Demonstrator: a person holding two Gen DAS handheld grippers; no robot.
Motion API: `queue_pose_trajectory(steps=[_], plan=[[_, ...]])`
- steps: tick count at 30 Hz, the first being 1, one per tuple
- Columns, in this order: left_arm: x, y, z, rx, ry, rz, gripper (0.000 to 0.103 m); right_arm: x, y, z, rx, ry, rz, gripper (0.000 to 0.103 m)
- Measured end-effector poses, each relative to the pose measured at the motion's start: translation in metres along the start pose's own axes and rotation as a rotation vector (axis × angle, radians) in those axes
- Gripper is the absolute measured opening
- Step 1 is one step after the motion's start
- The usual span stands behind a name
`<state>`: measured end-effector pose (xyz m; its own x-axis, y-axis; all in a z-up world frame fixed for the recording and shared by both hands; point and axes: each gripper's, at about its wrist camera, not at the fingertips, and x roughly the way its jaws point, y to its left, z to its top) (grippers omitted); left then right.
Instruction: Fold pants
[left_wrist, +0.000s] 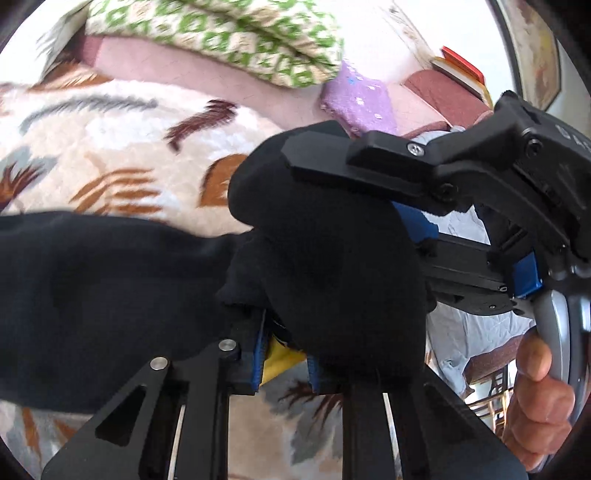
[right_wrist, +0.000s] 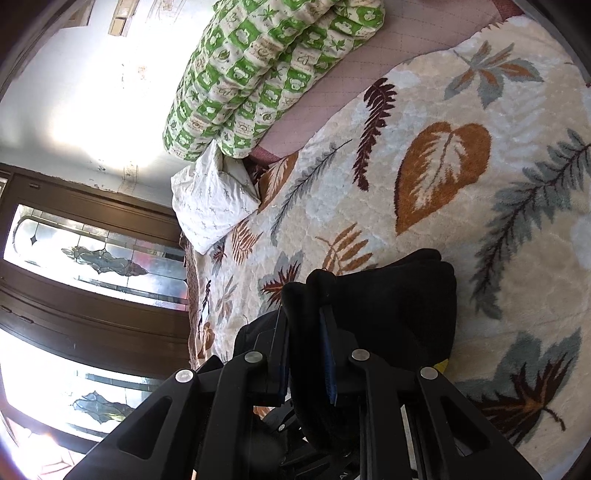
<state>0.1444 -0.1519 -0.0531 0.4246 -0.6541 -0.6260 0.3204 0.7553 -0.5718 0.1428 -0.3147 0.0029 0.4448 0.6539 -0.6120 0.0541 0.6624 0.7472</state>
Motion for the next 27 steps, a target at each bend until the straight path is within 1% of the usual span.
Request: queue_pose_trajectory(steps=[3,5,8,10,12,14,16,17,18,19,21,22,23,25,27], plan=[[-0.005,0.024,-0.004,-0.061,0.023,0.002,0.016,0.023,0.007,-0.008,-0.002,0.035,-0.008,0.017],[-0.006,0.044,-0.004,-0.115,0.068,-0.007,0.016,0.044,0.010,-0.013,0.003,0.061,-0.014,0.017],[-0.009,0.073,-0.004,-0.198,0.173,-0.019,0.016,0.073,0.011,-0.019,0.013,0.088,-0.030,0.017],[-0.012,0.089,-0.006,-0.230,0.268,-0.049,0.018,0.092,0.011,-0.022,0.014,0.098,-0.059,0.020],[-0.019,0.100,-0.008,-0.243,0.321,-0.072,0.018,0.106,0.008,-0.022,0.019,0.107,-0.092,0.021],[-0.034,0.108,-0.007,-0.228,0.329,-0.053,0.018,0.120,0.005,-0.024,0.023,0.122,-0.119,0.023],[-0.050,0.110,-0.005,-0.188,0.313,-0.023,0.018,0.123,0.008,-0.028,0.014,0.121,-0.145,0.024],[-0.056,0.110,-0.002,-0.167,0.301,0.000,0.019,0.120,0.011,-0.030,-0.002,0.111,-0.140,0.024],[-0.062,0.109,0.000,-0.150,0.290,0.019,0.023,0.114,0.017,-0.033,-0.021,0.098,-0.122,0.025],[-0.068,0.110,0.003,-0.136,0.274,0.030,0.029,0.107,0.021,-0.034,-0.030,0.087,-0.107,0.027],[-0.080,0.108,0.006,-0.133,0.241,0.038,0.033,0.082,0.029,-0.037,-0.044,0.028,-0.047,0.031],[-0.084,0.108,0.009,-0.137,0.225,0.042,0.033,0.069,0.030,-0.039,-0.043,0.000,-0.025,0.040],[-0.085,0.110,0.013,-0.141,0.217,0.040,0.033,0.054,0.028,-0.042,-0.031,-0.029,-0.007,0.053],[-0.086,0.115,0.018,-0.179,0.204,0.043,0.041,0.032,0.018,-0.050,0.004,-0.078,0.027,0.059],[-0.080,0.117,0.025,-0.226,0.203,0.042,0.043,0.020,-0.004,-0.062,0.089,-0.099,0.064,0.059]])
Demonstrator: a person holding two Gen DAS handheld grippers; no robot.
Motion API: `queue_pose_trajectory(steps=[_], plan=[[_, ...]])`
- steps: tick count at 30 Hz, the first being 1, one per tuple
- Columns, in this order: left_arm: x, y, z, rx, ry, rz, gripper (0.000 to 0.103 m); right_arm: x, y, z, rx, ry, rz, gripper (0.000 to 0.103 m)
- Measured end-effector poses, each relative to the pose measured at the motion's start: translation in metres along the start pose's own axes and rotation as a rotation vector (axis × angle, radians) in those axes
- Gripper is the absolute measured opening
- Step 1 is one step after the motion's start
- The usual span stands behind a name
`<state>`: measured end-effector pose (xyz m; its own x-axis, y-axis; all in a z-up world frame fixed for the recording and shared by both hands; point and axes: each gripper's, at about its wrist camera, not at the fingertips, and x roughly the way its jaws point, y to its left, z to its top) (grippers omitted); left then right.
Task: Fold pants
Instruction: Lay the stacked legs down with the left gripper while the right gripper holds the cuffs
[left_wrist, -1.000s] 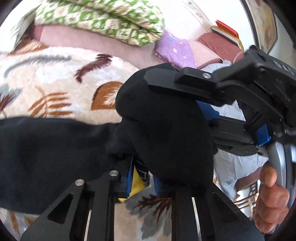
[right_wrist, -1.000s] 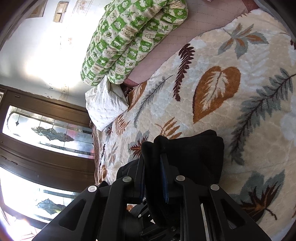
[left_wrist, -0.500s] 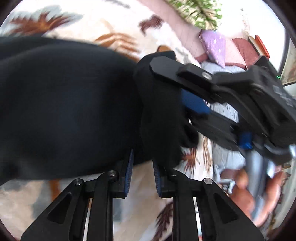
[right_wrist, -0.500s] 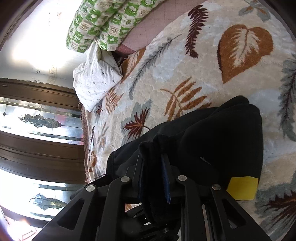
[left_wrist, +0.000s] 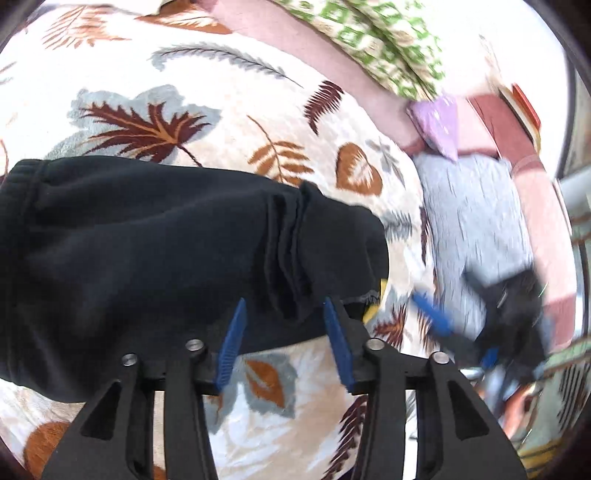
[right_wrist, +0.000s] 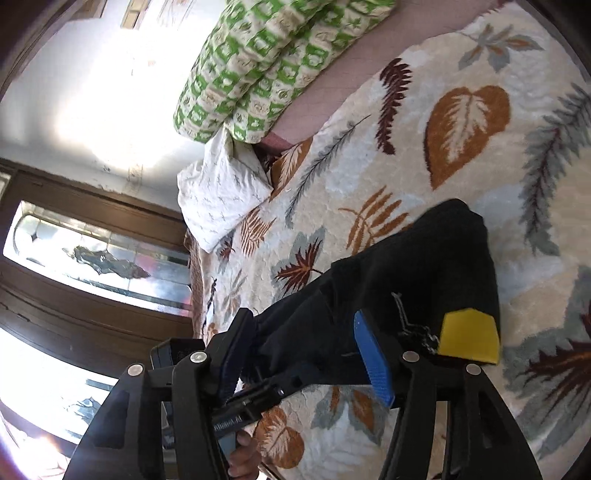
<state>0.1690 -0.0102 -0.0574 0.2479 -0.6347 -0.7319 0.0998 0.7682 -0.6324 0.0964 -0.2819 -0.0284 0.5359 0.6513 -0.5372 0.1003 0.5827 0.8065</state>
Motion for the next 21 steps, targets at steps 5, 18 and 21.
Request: queue_pose_trajectory(steps=[5,18,21], plan=[[0.022,-0.009,0.013,-0.066,0.033,-0.009,0.043,0.007,-0.073,-0.025,0.279,-0.022,0.096,0.059],[0.048,-0.004,0.022,-0.189,0.015,0.030,0.049,0.030,-0.121,-0.033,0.619,-0.238,0.238,0.062],[0.056,-0.012,0.020,-0.192,0.034,0.029,0.048,0.034,-0.126,-0.029,0.641,-0.232,0.251,0.058]])
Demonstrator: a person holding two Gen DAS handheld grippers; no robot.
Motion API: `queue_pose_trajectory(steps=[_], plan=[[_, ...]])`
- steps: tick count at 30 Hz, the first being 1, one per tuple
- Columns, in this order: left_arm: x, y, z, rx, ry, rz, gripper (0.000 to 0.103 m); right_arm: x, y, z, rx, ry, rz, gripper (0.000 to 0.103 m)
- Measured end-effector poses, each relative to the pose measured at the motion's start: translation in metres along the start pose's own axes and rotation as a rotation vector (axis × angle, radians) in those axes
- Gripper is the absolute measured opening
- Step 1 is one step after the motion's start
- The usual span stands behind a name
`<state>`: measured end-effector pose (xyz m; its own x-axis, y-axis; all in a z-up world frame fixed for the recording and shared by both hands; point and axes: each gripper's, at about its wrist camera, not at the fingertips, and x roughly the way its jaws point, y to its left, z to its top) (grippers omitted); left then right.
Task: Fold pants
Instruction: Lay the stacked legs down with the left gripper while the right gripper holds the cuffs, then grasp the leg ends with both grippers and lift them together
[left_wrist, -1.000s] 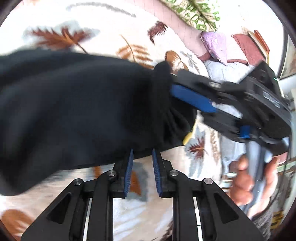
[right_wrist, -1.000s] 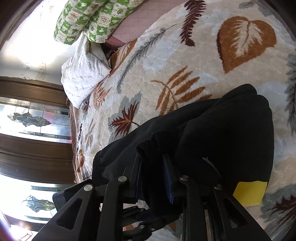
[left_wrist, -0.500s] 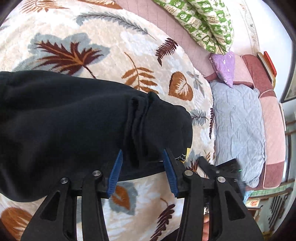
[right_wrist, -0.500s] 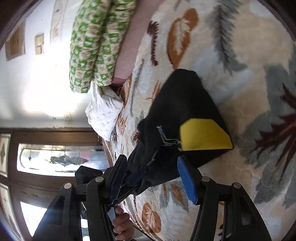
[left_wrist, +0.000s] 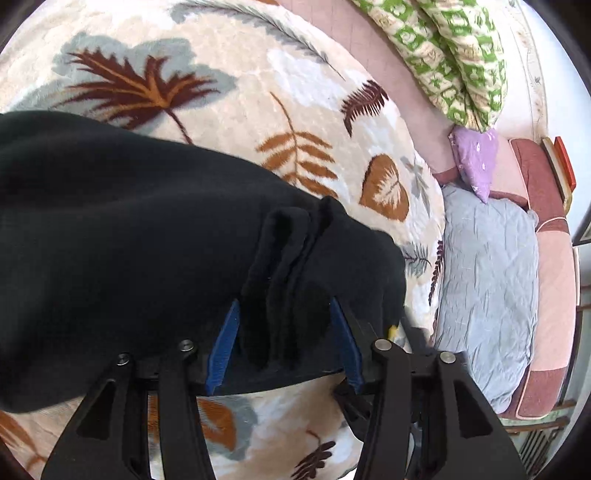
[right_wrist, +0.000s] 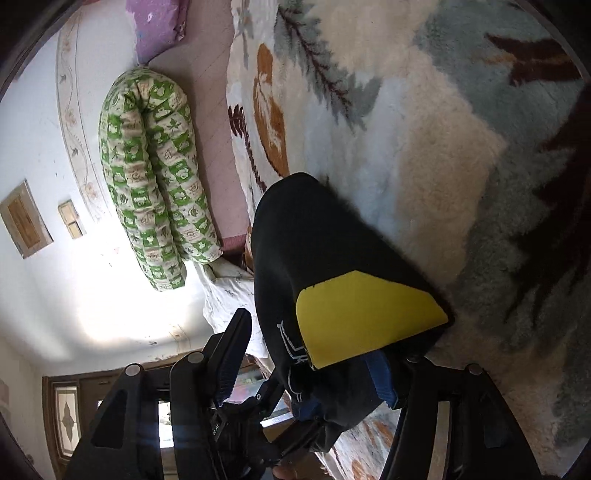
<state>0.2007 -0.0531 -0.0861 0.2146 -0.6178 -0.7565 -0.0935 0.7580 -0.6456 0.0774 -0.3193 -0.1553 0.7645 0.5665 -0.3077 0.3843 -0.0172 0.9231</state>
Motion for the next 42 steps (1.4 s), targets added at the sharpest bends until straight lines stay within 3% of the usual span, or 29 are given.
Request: queue_pose_trajectory(steps=[1,2,4,6,9,19,22,26,30,33,35,39,42], plan=[[-0.001,-0.004,-0.002,0.009,-0.005,-0.004,0.037,0.000,0.001,0.000,-0.018,0.008,0.003,0.043],[-0.001,-0.009,-0.004,0.023,-0.012,-0.011,0.032,0.001,0.003,0.000,-0.037,0.023,0.000,0.022],[-0.003,-0.019,-0.005,0.046,-0.037,0.007,0.028,-0.006,0.009,0.002,-0.071,0.029,0.000,0.022],[-0.001,-0.027,-0.005,0.085,-0.075,0.084,0.026,-0.018,0.014,0.005,-0.110,0.011,0.005,0.020],[0.013,-0.029,-0.005,0.132,-0.053,0.169,0.025,-0.032,0.014,0.014,-0.155,-0.017,-0.026,0.018],[0.015,-0.031,-0.013,0.224,-0.085,0.232,0.024,-0.024,0.005,0.020,-0.408,-0.028,-0.223,0.004],[0.001,-0.026,-0.019,0.183,-0.080,0.200,0.024,-0.027,0.006,0.019,-0.359,0.000,-0.197,0.012],[-0.032,-0.010,-0.033,0.151,-0.101,0.175,0.024,-0.051,0.007,0.011,-0.232,0.025,-0.094,0.043],[-0.079,0.013,-0.042,0.125,-0.141,0.124,0.024,-0.073,0.021,-0.011,-0.289,0.015,-0.098,0.044],[-0.122,0.037,-0.037,0.099,-0.196,0.123,0.024,-0.066,0.043,-0.042,-0.452,0.043,-0.182,0.047],[-0.147,0.058,-0.030,0.083,-0.218,0.165,0.028,-0.047,0.059,-0.072,-0.585,0.088,-0.228,0.048],[-0.184,0.100,-0.019,0.040,-0.250,0.220,0.029,0.008,0.082,-0.144,-0.867,0.206,-0.305,0.057],[-0.200,0.128,-0.011,0.003,-0.259,0.222,0.029,0.059,0.090,-0.208,-1.124,0.259,-0.395,0.063]])
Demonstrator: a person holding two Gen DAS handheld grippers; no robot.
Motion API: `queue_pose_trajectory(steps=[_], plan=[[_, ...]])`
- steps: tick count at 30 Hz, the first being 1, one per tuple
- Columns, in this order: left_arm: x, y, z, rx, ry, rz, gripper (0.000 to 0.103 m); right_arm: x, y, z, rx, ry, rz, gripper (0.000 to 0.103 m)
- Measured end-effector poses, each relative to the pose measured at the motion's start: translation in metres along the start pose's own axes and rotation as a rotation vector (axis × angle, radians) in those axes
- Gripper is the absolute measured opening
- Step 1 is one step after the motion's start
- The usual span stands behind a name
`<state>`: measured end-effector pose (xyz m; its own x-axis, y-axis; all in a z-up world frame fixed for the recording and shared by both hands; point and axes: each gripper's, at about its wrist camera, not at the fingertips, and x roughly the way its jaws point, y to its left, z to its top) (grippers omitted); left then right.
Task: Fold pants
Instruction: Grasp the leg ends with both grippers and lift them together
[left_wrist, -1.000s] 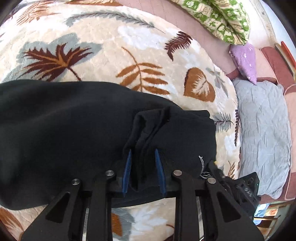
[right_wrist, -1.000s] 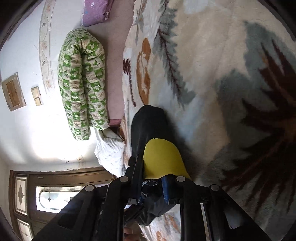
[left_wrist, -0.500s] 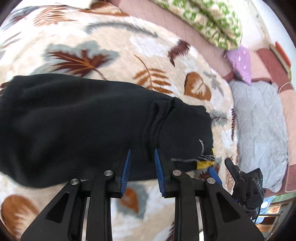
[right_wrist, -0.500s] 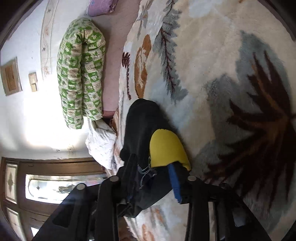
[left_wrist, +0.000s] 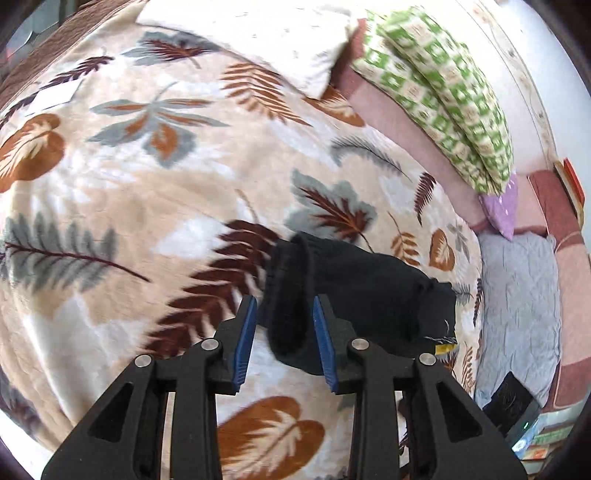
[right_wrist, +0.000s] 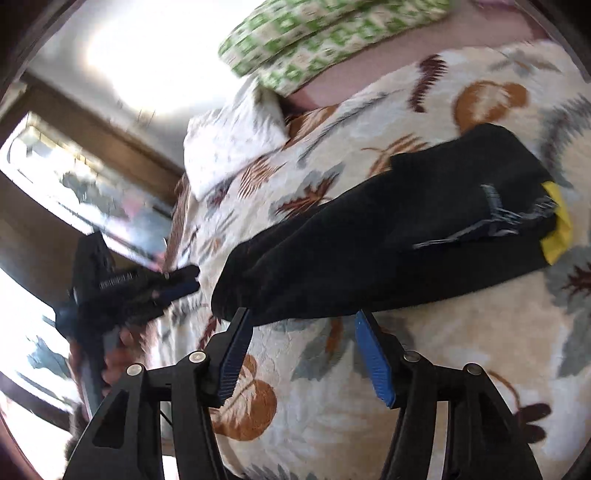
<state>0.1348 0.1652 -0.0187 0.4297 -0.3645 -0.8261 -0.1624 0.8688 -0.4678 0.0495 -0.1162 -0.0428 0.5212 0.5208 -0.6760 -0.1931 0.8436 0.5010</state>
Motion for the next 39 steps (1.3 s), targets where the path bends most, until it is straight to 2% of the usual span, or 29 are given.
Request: queue_pose_trajectory(steps=[3,8,11,14,17,18,19,20,21,23,24,25,27,28,31,35,39], plan=[[0.000,0.026,0.007,-0.038,0.009,-0.029,0.029,0.035,0.048,-0.006,-0.171,0.028,-0.066,0.063],[0.005,0.050,0.016,-0.082,0.025,-0.082,0.029,0.090,0.104,-0.015,-0.341,0.071,-0.172,0.067],[0.008,0.055,0.021,-0.081,0.031,-0.105,0.029,0.117,0.113,-0.013,-0.392,0.055,-0.271,0.070],[0.010,0.059,0.026,-0.073,0.037,-0.119,0.029,0.145,0.113,-0.011,-0.377,0.094,-0.312,0.076],[0.013,0.062,0.031,-0.070,0.038,-0.121,0.029,0.160,0.115,-0.009,-0.387,0.069,-0.355,0.080],[0.015,0.063,0.032,-0.072,0.039,-0.123,0.029,0.160,0.115,-0.007,-0.387,0.055,-0.356,0.080],[0.016,0.065,0.033,-0.073,0.042,-0.126,0.029,0.162,0.113,-0.005,-0.387,0.044,-0.359,0.074],[0.019,0.064,0.034,-0.071,0.048,-0.130,0.029,0.163,0.110,-0.002,-0.391,0.034,-0.372,0.061],[0.023,0.064,0.034,-0.067,0.056,-0.132,0.029,0.163,0.106,0.001,-0.390,0.032,-0.356,0.059],[0.030,0.060,0.034,-0.063,0.065,-0.142,0.029,0.158,0.098,0.007,-0.366,0.022,-0.320,0.038],[0.035,0.057,0.033,-0.061,0.073,-0.163,0.030,0.153,0.095,0.009,-0.353,0.018,-0.298,0.034],[0.039,0.053,0.032,-0.058,0.086,-0.190,0.038,0.148,0.092,0.012,-0.338,0.014,-0.274,0.028],[0.049,0.044,0.029,-0.066,0.100,-0.239,0.047,0.135,0.090,0.013,-0.330,-0.003,-0.237,0.025],[0.052,0.039,0.029,-0.068,0.099,-0.267,0.048,0.128,0.088,0.012,-0.326,-0.009,-0.219,0.025],[0.066,0.028,0.029,-0.090,0.117,-0.329,0.048,0.118,0.088,0.007,-0.330,-0.013,-0.196,0.025],[0.086,0.021,0.024,-0.115,0.163,-0.342,0.048,0.115,0.087,0.003,-0.336,-0.008,-0.182,0.025],[0.102,0.021,0.022,-0.177,0.196,-0.401,0.048,0.114,0.083,0.006,-0.312,-0.010,-0.155,0.025]])
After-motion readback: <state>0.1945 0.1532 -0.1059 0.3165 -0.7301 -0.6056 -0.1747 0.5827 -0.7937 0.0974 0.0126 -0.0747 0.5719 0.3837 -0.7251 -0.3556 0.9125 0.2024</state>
